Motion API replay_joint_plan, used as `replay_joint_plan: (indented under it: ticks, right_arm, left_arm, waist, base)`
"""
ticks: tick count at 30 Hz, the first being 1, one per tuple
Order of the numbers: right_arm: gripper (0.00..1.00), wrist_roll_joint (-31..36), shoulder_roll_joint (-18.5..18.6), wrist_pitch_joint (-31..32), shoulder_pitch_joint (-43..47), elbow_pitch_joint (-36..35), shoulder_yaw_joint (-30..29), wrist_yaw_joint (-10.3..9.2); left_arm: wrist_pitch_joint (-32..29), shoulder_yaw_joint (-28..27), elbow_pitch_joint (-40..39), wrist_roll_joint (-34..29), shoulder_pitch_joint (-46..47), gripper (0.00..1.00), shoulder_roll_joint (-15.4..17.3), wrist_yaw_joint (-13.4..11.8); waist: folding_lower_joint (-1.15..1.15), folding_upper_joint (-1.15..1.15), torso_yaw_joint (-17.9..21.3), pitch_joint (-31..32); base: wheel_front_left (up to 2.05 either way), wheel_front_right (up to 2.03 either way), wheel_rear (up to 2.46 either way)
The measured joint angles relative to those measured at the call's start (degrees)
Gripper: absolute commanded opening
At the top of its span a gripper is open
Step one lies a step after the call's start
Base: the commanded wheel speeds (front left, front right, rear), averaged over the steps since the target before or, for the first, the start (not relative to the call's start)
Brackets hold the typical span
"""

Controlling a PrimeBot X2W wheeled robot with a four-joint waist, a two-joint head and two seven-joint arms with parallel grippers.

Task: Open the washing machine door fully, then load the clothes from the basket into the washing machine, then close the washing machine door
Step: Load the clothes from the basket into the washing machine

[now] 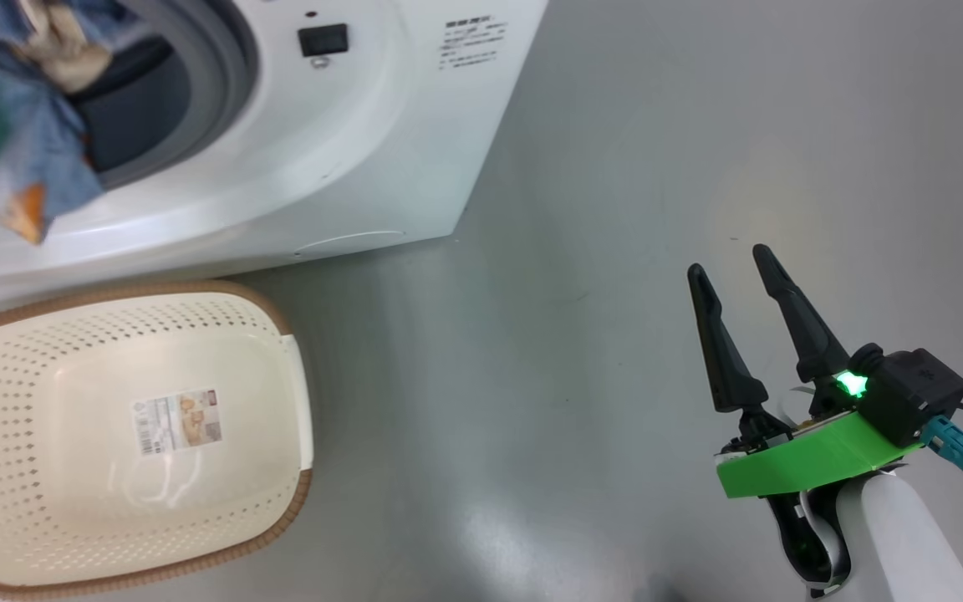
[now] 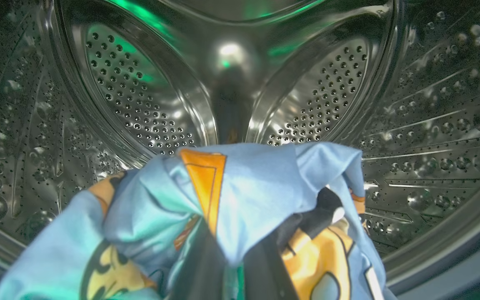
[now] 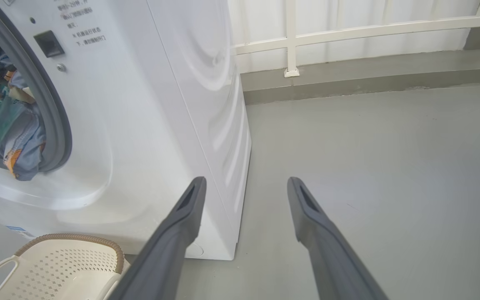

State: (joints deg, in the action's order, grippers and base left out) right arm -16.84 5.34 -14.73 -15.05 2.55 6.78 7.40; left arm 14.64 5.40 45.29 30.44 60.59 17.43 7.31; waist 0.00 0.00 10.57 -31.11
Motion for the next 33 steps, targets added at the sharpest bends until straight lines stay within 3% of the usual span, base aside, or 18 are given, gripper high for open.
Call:
replay_joint_plan:
  ticks: [6,13,14,15,16,17,33]
  right_arm:
    - [1.0,-0.56,-0.45,0.0,-0.2,0.14,0.42,0.01]
    - [1.0,-0.59,-1.13,0.0,-0.56,0.13,1.47,0.0]
    - [1.0,-0.59,-1.3,0.0,-0.57,0.14,1.6,0.0]
    - [1.0,-0.59,-1.43,0.0,-0.58,0.15,1.67,0.0]
    - [1.0,-0.59,-1.45,0.0,-0.59,0.19,1.71,0.0]
    - [1.0,-0.58,-1.45,0.0,-0.59,0.21,1.71,0.0]
    - [1.0,-0.59,-1.44,0.0,-0.59,0.94,1.77,0.01]
  left_arm:
    - [0.0,0.23,5.39,-2.9,6.99,0.0,1.16,0.0]
    - [0.07,-2.97,2.15,-8.89,10.71,0.0,2.49,-0.02]
    - [0.07,-3.11,2.58,-9.91,10.67,0.07,2.47,-0.02]
    - [0.07,-3.37,3.35,-10.67,10.66,0.31,2.41,-0.03]
    - [0.07,-3.53,4.47,-10.99,10.65,0.87,2.32,-0.03]
    - [0.07,-3.65,5.71,-11.15,10.63,1.0,2.2,-0.03]
    - [0.05,-5.15,11.33,-13.82,8.71,1.0,-0.38,-0.02]
  waist:
    - [0.0,0.0,1.82,-0.86]
    - [0.0,0.0,3.63,-2.39]
    - [0.0,0.0,3.87,-2.54]
    - [0.0,0.0,4.1,-2.66]
    - [0.0,0.0,4.3,-2.73]
    - [0.0,0.0,4.45,-2.77]
    - [0.0,0.0,3.61,-1.05]
  base:
    - [0.0,0.0,0.0]
    - [0.0,0.0,0.0]
    - [0.0,0.0,0.0]
    - [0.0,0.0,0.0]
    - [0.0,0.0,0.0]
    - [0.0,0.0,0.0]
    - [0.0,0.0,0.0]
